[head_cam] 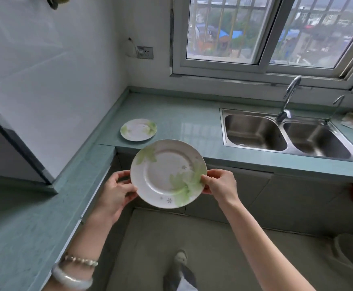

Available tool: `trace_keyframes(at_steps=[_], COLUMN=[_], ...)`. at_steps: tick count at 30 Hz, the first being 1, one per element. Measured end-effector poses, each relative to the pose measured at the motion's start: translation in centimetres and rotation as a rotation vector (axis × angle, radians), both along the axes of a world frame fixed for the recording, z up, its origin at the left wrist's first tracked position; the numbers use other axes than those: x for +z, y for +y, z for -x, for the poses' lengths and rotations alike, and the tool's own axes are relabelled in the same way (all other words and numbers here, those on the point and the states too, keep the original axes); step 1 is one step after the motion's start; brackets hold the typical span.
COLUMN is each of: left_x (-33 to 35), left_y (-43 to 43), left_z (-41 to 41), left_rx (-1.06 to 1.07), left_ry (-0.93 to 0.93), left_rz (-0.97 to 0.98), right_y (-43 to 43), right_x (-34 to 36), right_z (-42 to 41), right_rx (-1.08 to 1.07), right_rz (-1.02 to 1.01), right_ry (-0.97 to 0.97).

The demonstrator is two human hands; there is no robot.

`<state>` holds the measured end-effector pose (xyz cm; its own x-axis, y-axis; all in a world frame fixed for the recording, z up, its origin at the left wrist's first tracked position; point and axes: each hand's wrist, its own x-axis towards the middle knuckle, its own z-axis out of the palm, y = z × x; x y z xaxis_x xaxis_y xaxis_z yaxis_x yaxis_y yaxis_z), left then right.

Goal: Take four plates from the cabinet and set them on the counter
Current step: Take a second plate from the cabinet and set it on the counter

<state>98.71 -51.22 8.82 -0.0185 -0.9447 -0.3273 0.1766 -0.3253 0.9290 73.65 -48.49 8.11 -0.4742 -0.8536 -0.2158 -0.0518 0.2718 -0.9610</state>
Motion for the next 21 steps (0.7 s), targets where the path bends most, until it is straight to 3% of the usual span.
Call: trace_keyframes(at_steps=[8, 21], left_x=[-1.2, -3.7], left_y=[-16.6, -35.3], left_z=[4.2, 6.0], left_rx=[0.058, 0.088], left_ry=[-0.028, -0.044], left_rz=[-0.018, -0.095], right_y=[-16.9, -35.3], right_x=[-0.6, -2.2], right_z=[4.0, 6.1], right_rx=[0.064, 0.084], right_rz=[-0.031, -0.12], right_ry=[-0.008, 0.015])
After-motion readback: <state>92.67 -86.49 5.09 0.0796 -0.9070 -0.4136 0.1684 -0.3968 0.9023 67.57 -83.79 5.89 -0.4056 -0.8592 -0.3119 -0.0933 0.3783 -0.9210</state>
